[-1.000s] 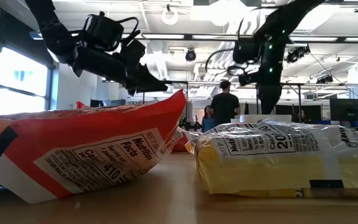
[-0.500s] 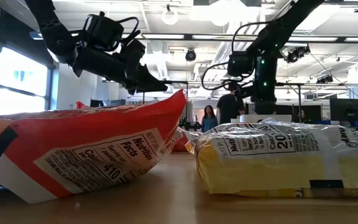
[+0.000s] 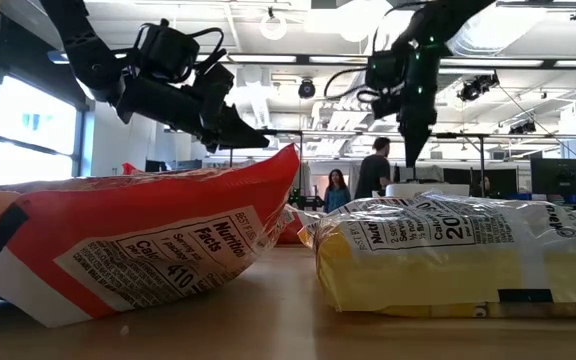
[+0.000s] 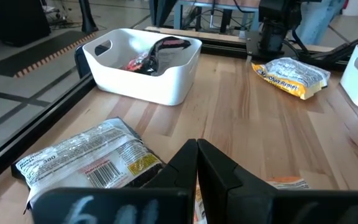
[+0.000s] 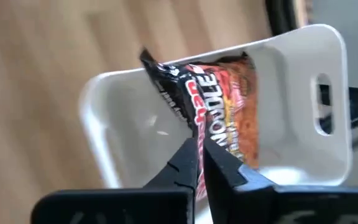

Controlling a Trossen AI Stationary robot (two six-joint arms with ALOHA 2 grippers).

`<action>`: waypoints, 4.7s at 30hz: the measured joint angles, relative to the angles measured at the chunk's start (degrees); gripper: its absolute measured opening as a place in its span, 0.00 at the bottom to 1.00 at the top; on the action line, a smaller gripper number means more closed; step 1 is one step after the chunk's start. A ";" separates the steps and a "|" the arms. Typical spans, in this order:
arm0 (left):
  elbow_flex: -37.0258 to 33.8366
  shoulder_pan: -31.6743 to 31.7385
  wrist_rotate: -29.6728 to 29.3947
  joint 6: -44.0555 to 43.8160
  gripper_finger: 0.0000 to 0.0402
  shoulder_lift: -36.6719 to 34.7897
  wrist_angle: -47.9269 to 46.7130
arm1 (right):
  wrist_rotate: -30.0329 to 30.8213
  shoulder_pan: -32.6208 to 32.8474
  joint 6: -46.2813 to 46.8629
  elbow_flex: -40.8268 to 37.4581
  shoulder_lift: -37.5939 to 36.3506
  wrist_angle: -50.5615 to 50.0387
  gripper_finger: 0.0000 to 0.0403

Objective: Sort Maruchan noodles
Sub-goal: Adjust the black noodle pack in the top right white bin

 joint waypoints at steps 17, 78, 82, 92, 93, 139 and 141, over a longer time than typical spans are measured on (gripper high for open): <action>0.00 0.00 0.02 0.31 0.01 0.00 -1.33 | 9.45 2.16 12.56 -10.25 0.00 10.17 0.64; 0.02 -0.01 0.02 1.99 0.01 -0.02 -0.77 | 1.71 2.88 38.17 1.59 7.26 -0.09 0.74; 0.02 0.00 0.04 2.36 0.01 -0.02 -0.81 | 3.21 2.84 36.89 1.56 12.74 -0.18 0.74; 0.02 -0.02 0.04 2.38 0.01 -0.02 -0.83 | 6.82 2.34 37.66 1.54 16.68 0.79 0.58; 0.02 0.00 0.04 2.38 0.01 -0.02 -0.83 | 6.83 2.20 37.54 1.54 16.68 1.16 0.54; 0.02 -0.02 0.02 2.38 0.01 -0.02 -0.81 | -1.51 3.44 -6.18 1.50 9.28 -4.13 0.18; 0.02 -0.01 0.02 2.38 0.01 -0.02 -0.81 | -1.33 4.02 -6.15 1.50 9.83 -3.50 0.18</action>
